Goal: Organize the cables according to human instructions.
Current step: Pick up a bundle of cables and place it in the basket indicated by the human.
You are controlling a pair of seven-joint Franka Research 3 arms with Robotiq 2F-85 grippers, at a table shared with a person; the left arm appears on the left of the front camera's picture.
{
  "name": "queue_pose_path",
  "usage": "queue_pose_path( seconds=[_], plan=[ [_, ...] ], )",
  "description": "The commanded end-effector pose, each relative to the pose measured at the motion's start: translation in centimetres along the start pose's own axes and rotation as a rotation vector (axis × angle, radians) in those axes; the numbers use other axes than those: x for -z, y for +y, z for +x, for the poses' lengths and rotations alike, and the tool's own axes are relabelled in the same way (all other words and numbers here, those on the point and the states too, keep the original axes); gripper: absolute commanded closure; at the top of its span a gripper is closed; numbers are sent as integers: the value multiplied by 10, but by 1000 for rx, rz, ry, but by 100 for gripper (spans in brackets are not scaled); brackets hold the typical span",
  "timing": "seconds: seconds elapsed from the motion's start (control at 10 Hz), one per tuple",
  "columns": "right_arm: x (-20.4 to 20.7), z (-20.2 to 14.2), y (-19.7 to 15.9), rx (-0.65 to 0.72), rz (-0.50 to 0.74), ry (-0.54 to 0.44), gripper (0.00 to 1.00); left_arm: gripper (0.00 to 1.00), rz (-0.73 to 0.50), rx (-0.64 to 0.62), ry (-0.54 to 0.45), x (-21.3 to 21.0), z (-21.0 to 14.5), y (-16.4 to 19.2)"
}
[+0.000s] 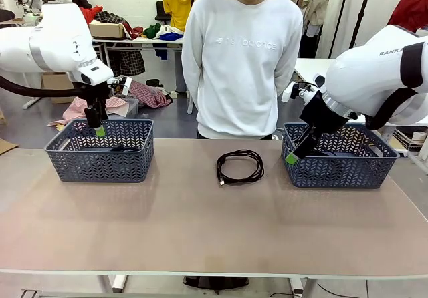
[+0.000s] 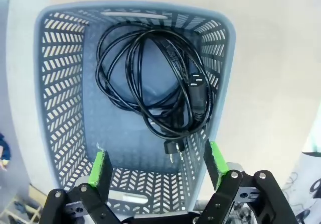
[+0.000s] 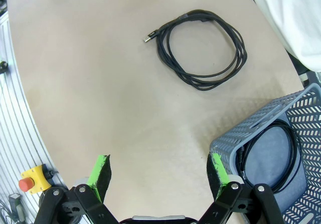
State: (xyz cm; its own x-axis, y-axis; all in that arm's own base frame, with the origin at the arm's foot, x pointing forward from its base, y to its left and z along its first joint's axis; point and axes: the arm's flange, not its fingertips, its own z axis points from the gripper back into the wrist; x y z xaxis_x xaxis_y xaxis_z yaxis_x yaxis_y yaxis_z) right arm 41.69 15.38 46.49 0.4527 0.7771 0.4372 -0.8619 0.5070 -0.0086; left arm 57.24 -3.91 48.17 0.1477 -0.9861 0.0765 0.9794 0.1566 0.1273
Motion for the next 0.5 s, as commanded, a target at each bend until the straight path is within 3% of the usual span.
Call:
queue_pose_path(
  seconds=[0.0,0.1,0.4],
  plan=[
    [0,1,1,1,-4,-2,0,0,0,0,0,0,0,0],
    [0,1,1,1,-4,-2,0,4,0,-33,-43,-7,9,-2],
    [0,1,1,1,-4,-2,0,4,13,-49,-143,-23,33,-33]
  ],
)
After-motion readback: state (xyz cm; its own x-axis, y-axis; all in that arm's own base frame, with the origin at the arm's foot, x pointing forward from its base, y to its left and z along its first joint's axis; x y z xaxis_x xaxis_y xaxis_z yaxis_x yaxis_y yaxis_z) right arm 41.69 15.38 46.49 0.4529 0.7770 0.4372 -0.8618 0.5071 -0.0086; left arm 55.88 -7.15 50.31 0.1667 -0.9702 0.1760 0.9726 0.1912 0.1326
